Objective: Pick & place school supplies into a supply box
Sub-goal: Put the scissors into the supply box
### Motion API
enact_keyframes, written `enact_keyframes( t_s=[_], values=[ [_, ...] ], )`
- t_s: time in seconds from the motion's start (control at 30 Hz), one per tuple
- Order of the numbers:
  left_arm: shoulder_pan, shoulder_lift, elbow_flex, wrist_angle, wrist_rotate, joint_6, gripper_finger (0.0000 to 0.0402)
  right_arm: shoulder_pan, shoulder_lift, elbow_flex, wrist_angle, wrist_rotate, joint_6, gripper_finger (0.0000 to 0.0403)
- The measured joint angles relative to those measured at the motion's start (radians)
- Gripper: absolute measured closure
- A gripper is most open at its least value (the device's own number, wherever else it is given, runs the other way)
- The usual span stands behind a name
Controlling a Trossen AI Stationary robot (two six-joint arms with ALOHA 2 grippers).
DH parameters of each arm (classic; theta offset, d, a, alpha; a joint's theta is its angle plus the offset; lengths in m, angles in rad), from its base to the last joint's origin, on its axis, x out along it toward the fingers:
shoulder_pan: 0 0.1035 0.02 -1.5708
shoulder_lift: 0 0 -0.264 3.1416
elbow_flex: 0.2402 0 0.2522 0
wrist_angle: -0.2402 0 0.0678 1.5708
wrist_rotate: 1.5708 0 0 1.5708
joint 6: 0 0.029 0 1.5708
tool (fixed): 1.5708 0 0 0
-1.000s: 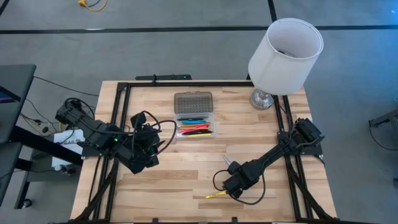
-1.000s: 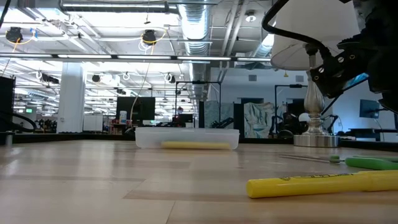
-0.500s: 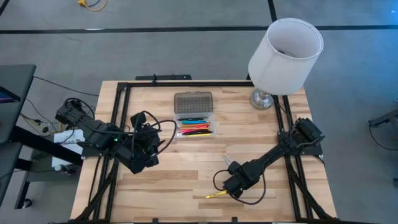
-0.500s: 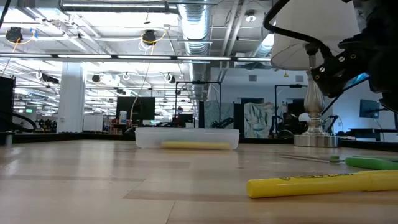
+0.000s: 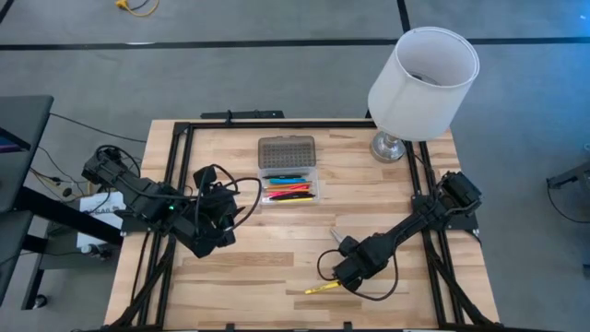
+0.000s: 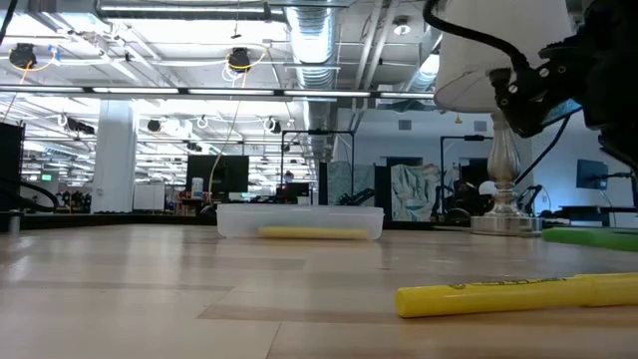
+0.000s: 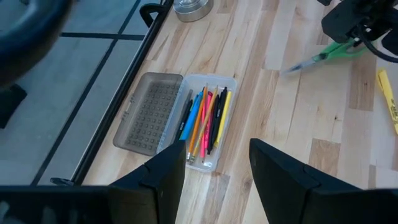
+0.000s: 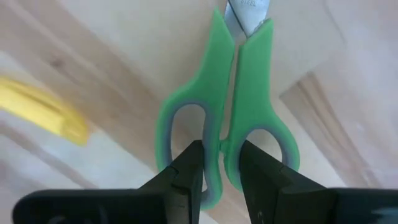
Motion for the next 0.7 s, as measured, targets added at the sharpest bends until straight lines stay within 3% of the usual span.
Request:
enact_keyframes(
  t_s=[0.53, 0.7],
  values=[
    [0.0, 0.0, 0.0, -0.009, 0.0, -0.004, 0.0228, -0.035, -0.011, 0.098, -0.056, 0.025, -0.202, 0.0326],
    [-0.014, 0.0, 0.0, -0.091, 0.003, -0.09, 0.0228, -0.079, -0.011, 0.129, -0.095, 0.039, -0.29, 0.0326]
  ],
)
